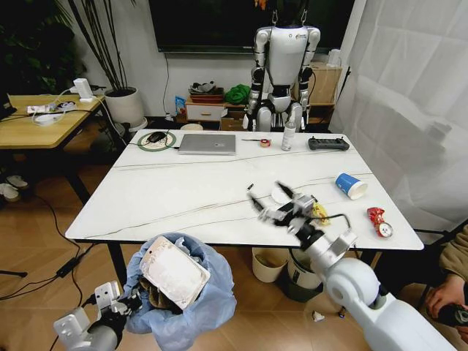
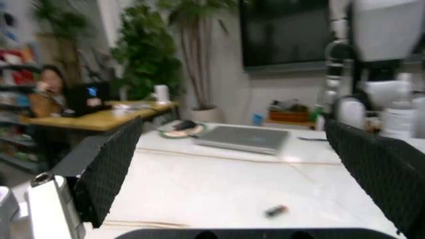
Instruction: Pick up the trash bin and place the trash from the table into it.
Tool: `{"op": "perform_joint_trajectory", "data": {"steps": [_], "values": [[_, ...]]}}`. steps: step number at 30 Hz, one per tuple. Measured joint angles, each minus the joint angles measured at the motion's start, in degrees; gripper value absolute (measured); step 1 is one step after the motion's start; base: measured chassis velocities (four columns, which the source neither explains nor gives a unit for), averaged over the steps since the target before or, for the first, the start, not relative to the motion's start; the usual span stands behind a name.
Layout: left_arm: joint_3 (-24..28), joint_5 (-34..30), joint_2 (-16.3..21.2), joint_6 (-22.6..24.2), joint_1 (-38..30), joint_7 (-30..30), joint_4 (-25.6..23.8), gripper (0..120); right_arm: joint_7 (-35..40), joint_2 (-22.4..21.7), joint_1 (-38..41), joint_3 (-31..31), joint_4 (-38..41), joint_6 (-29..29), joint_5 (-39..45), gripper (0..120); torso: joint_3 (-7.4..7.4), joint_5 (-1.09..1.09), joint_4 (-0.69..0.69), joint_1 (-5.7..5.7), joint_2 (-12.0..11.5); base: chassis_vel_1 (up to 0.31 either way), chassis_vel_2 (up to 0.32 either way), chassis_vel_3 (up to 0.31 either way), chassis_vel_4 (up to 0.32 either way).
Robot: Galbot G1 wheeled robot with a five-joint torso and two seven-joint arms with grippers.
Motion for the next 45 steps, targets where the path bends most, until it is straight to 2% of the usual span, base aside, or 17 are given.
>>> {"op": "perform_joint_trajectory", "data": {"steps": [3, 5, 9, 17, 24, 30, 42, 45], "values": [[-0.2, 0.0, 0.0, 0.0, 0.2, 0.0, -0.4, 0, 0.4, -0.3, 1.4, 0.4, -1.7, -3.0, -0.8, 100, 0.00, 0.00, -0.01, 0.00, 0.0, 0.000, 0.000, 0.000, 0.000], [-0.3, 0.0, -0.1, 0.0, 0.5, 0.0, -0.8, 0, -1.6, -0.4, 3.7, 0.4, -3.7, -8.6, -3.1, 100, 0.00, 0.00, -0.01, 0.00, 0.0, 0.000, 0.000, 0.000, 0.000], [-0.5, 0.0, -0.3, -0.1, 0.6, 0.0, -1.1, 0, -3.9, 0.3, 7.2, -1.3, -6.8, -11.4, -4.8, 100, 0.00, -0.02, 0.00, 0.00, 0.0, 0.000, 0.000, 0.000, 0.000], [-0.6, 0.9, -1.3, -0.3, 1.4, 0.2, -1.8, 0, -6.0, 4.3, 18.1, -7.6, -19.9, -15.8, -7.1, 100, 0.00, -0.01, 0.00, 0.00, 0.0, 0.000, 0.000, 0.000, 0.000], [-1.0, 1.4, -2.0, -0.6, 1.9, 0.3, -2.4, 0, -8.2, 7.3, 25.0, -10.3, -30.0, -16.2, -9.9, 100, 0.00, -0.02, 0.03, 0.00, 0.0, 0.000, 0.000, 0.000, 0.000], [-1.0, 1.5, -2.2, -0.7, 2.0, 0.4, -2.4, 0, -9.0, 6.7, 25.3, -11.2, -32.6, -16.1, -12.0, 100, 0.00, -0.01, -0.01, -0.01, 0.0, 0.000, 0.000, 0.000, 0.000], [-0.7, 1.9, -2.6, -0.8, 1.8, 0.5, -2.2, 0, -10.6, 6.6, 25.9, -11.9, -37.1, -15.0, -14.7, 99, 0.00, 0.00, 0.01, -0.01, 0.0, 0.000, 0.000, 0.000, 0.000], [-0.7, 1.9, -2.6, -0.8, 1.8, 0.5, -2.2, 0, -10.8, 7.1, 26.4, -12.0, -38.6, -14.7, -15.2, 90, 0.00, 0.00, 0.00, -0.01, 0.0, 0.000, 0.000, 0.000, 0.000]]}}
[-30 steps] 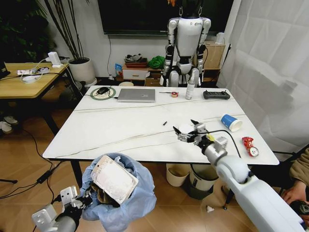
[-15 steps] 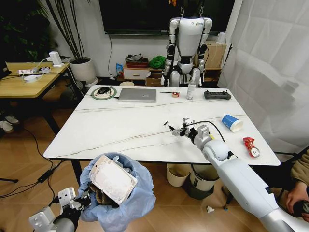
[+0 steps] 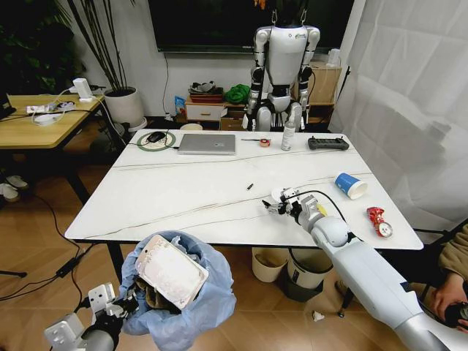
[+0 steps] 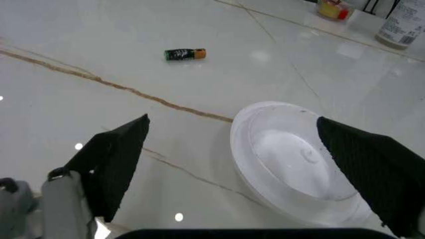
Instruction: Pick up the trash bin and place the trash from the table into it.
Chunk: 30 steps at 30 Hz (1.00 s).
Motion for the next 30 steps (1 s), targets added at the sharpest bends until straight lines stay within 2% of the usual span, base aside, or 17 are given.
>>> {"op": "perform_joint_trajectory", "data": {"steps": [2, 4, 10, 12, 18, 19, 24, 27, 30], "values": [[0.0, 0.0, 0.0, 0.0, 0.0, 0.0, 0.1, 0, -0.1, 0.2, 0.2, 0.0, -0.6, 0.1, -0.2, 81, 0.00, 0.00, 0.01, 0.00, 0.0, 0.000, 0.000, 0.000, 0.000], [0.0, 0.0, 0.1, 0.0, 0.0, 0.0, 0.1, 0, -0.1, 0.2, 0.2, 0.0, -0.7, 0.1, -0.2, 79, 0.00, 0.00, 0.01, 0.00, 0.0, 0.000, 0.000, 0.000, 0.000], [0.0, -0.3, 0.3, 0.0, -0.5, 0.0, 0.5, 0, -0.1, -0.1, 0.1, -0.1, -1.4, 0.1, -0.6, 54, 0.00, 0.00, 0.00, 0.00, 0.0, 0.000, 0.000, 0.000, 0.000], [0.0, -0.3, 0.4, 0.0, -0.5, 0.0, 0.5, 0, -0.1, -0.1, 0.1, -0.1, -1.4, 0.1, -0.6, 51, 0.00, 0.00, 0.00, 0.00, 0.0, 0.000, 0.000, 0.000, 0.000], [0.0, -0.7, 0.7, 0.0, -0.9, 0.0, 0.9, 0, -0.1, -1.1, 0.2, -1.0, -1.7, 0.0, -0.7, 23, -0.01, -0.01, 0.00, 0.00, 0.0, 0.000, 0.000, 0.000, 0.000], [0.0, -0.7, 0.7, 0.0, -0.9, 0.0, 0.9, 0, -0.1, -1.1, 0.2, -1.0, -1.7, 0.0, -0.7, 23, -0.01, -0.01, 0.00, 0.00, 0.0, 0.000, 0.000, 0.000, 0.000], [0.0, -0.8, 0.9, -0.1, -0.9, 0.0, 1.1, 0, -0.1, -1.1, 0.2, -1.2, -1.8, 0.0, -0.7, 5, -0.01, -0.01, 0.00, 0.00, 0.0, 0.000, 0.000, 0.000, 0.000], [0.1, -0.9, 0.9, -0.1, -1.1, 0.0, 1.2, 0, -0.1, -1.6, 0.2, -1.2, -0.9, -0.1, -0.4, 0, 0.00, 0.01, 0.01, 0.00, 0.0, 0.000, 0.000, 0.000, 0.000], [0.4, -0.9, 1.0, -0.1, -1.2, 0.0, 1.4, 0, -0.1, -4.5, -0.7, -1.1, 4.7, 0.5, 3.1, 0, 0.00, 0.00, 0.01, 0.01, 0.0, 0.000, 0.000, 0.000, 0.000]]}}
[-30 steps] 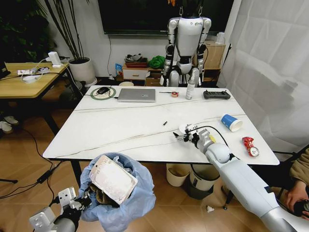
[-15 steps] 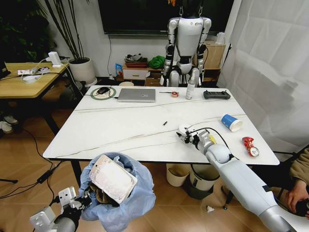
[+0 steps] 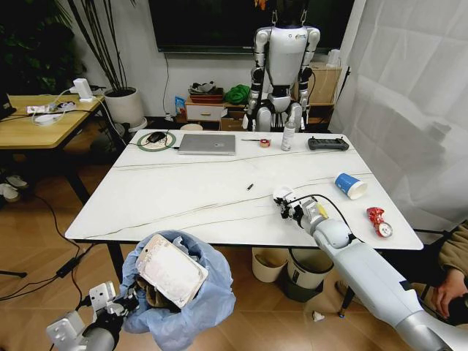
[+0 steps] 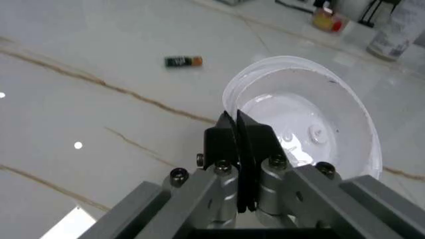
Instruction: Pick up the trash bin and place the trash from the table into it.
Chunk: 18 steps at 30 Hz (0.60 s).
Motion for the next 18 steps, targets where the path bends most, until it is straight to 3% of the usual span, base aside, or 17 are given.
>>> {"op": "perform_joint_trajectory", "data": {"steps": [3, 9, 15, 18], "values": [[0.2, 0.0, 0.1, 0.0, -0.1, 0.0, 0.2, 0, -0.1, -2.2, -1.0, -0.4, 5.2, 0.4, 3.9, 0, 0.00, 0.00, -0.03, 0.00, 0.0, 0.000, 0.000, 0.000, 0.000], [0.2, 0.0, 0.3, 0.0, -0.1, 0.0, 0.3, 0, 0.3, -9.4, -0.9, -5.1, 28.1, -0.9, 21.2, 0, -0.01, -0.01, 0.01, -0.01, 0.0, 0.000, 0.000, 0.000, 0.000], [0.4, 0.4, 0.1, 0.0, -0.1, 0.1, 0.3, 0, 3.0, -12.9, 4.3, -11.3, 41.7, -6.5, 32.4, 0, -0.01, -0.02, -0.02, -0.01, 0.0, 0.000, 0.000, 0.000, 0.000], [0.6, 0.5, 0.0, 0.0, -0.1, 0.1, 0.3, 0, 3.6, -12.6, 5.4, -12.5, 43.8, -7.3, 34.1, 0, -0.01, -0.02, -0.01, -0.01, 0.0, 0.000, 0.000, 0.000, 0.000]]}}
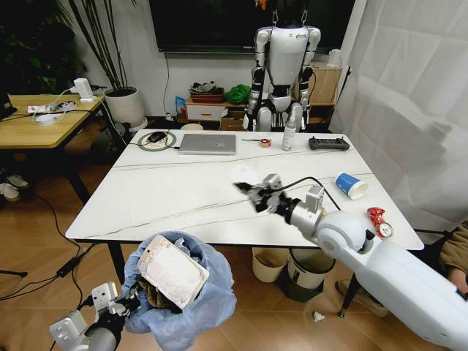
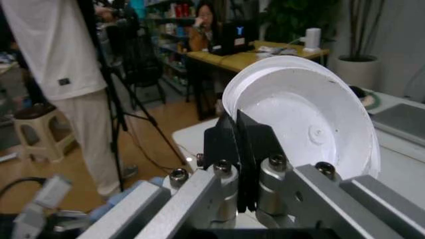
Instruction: Pick up the trash bin and place the trash from the table into it.
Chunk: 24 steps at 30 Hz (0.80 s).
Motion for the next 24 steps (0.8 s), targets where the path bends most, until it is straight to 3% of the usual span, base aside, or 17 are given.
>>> {"op": "perform_joint_trajectory", "data": {"steps": [6, 15, 24], "values": [[0.4, 0.1, 1.7, 0.1, 1.0, 0.3, -0.2, 0, 0.2, 1.2, 3.1, -7.6, 4.2, -1.0, 2.0, 0, 0.00, 0.01, 0.00, 0.00, 0.0, 0.000, 0.000, 0.000, 0.000], [0.2, -1.0, 2.7, 0.7, 0.1, -0.1, -0.1, 0, 5.5, 3.0, 11.8, -20.4, 4.0, -5.1, 4.0, 0, 0.01, 0.00, 0.00, 0.00, 0.0, 0.000, 0.000, 0.000, 0.000], [-0.5, -1.6, 2.9, 0.9, 0.0, -0.3, -0.2, 0, 8.4, 6.2, 11.4, -26.6, 0.8, -6.8, 2.3, 0, 0.01, 0.00, 0.01, 0.00, 0.0, 0.000, 0.000, 0.000, 0.000]]}}
